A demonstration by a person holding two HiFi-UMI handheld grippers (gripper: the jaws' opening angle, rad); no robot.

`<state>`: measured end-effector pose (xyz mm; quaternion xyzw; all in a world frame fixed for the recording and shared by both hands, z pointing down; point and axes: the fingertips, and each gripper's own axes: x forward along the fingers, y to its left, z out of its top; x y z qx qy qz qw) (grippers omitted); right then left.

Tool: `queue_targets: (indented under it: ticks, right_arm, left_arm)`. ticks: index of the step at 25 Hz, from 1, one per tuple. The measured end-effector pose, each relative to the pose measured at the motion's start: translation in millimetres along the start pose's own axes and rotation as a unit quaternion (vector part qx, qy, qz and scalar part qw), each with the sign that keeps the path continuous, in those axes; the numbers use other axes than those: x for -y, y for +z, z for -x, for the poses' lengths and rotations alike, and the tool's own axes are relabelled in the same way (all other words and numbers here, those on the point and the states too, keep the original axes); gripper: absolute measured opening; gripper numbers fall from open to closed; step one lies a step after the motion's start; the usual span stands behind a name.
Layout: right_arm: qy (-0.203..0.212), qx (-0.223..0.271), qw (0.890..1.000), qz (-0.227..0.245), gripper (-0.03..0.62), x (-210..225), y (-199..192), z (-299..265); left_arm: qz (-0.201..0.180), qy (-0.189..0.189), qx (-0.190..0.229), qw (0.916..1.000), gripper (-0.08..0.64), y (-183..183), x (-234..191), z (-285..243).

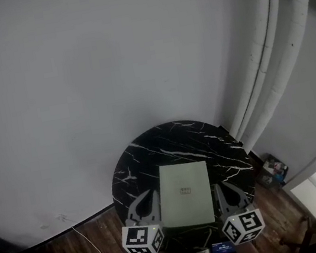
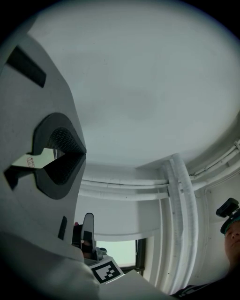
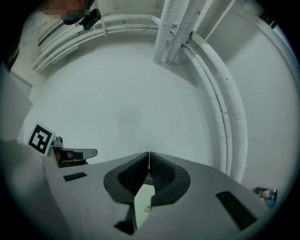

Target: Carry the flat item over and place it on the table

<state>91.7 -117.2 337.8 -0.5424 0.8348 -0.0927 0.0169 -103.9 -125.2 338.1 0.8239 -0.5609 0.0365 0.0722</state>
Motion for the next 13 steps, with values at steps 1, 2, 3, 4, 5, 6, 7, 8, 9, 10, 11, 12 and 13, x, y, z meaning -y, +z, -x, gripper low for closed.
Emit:
queue_targets:
  ticks: [1, 2, 3, 4, 5, 6, 7, 8, 9, 10, 11, 12, 13]
  right_arm:
    - [-0.002, -0.001, 1.000, 0.002, 0.020, 1.3, -0.7, -0.2]
    - [-0.004, -0.002, 1.000, 0.000, 0.020, 3.3, -1.4, -0.4]
    - [-0.005, -0.002, 1.000, -0.005, 0.020, 5.2, -2.3, -0.4]
    - [-0.006, -0.003, 1.000, -0.009, 0.020, 6.6, -3.5, -0.2]
    - [-0.007, -0.004, 1.000, -0.011, 0.020, 7.4, -4.9, 0.0]
    - [-0.008, -0.006, 1.000, -0.011, 0.020, 7.9, -6.1, 0.3]
    - [-0.009, -0.007, 1.000, -0.011, 0.020, 8.6, -6.9, 0.5]
    - [-0.010, -0.007, 1.000, -0.011, 0.020, 9.4, -7.5, 0.4]
    - [-0.010, -0.008, 1.000, -0.011, 0.020, 10.1, -7.9, 0.1]
    - [-0.010, -0.008, 1.000, -0.011, 0.020, 10.7, -8.3, -0.4]
    - [-0.009, -0.008, 1.000, -0.011, 0.020, 11.0, -8.9, -1.0]
    - [-0.008, -0.007, 1.000, -0.011, 0.020, 11.2, -9.6, -1.5]
    - [-0.008, -0.007, 1.000, -0.012, 0.020, 11.4, -10.4, -2.1]
  left_arm:
    - [0.003, 0.000, -0.002, 1.0000, 0.012, -1.6, -1.1, -1.7]
    - [0.005, 0.001, -0.004, 1.0000, 0.012, -3.4, -1.9, -3.4]
    - [0.006, 0.001, -0.006, 1.0000, 0.012, -5.1, -2.5, -4.6]
    - [0.007, 0.001, -0.007, 0.9999, 0.012, -6.8, -2.9, -4.9]
    - [0.008, 0.001, -0.009, 0.9999, 0.012, -8.2, -3.4, -4.9]
    - [0.008, 0.000, -0.010, 0.9999, 0.012, -9.3, -3.7, -5.0]
    - [0.009, 0.000, -0.011, 0.9999, 0.012, -10.0, -3.9, -5.5]
    - [0.009, -0.001, -0.011, 0.9999, 0.012, -10.2, -3.9, -6.3]
    - [0.009, -0.001, -0.011, 0.9999, 0.012, -10.3, -3.9, -7.3]
    - [0.010, -0.001, -0.011, 0.9999, 0.012, -10.4, -4.0, -8.3]
    - [0.011, -0.001, -0.011, 0.9999, 0.012, -10.6, -4.1, -9.4]
    - [0.012, 0.000, -0.011, 0.9999, 0.012, -10.9, -4.3, -10.5]
    - [0.013, 0.000, -0.011, 0.9999, 0.012, -11.3, -4.4, -11.7]
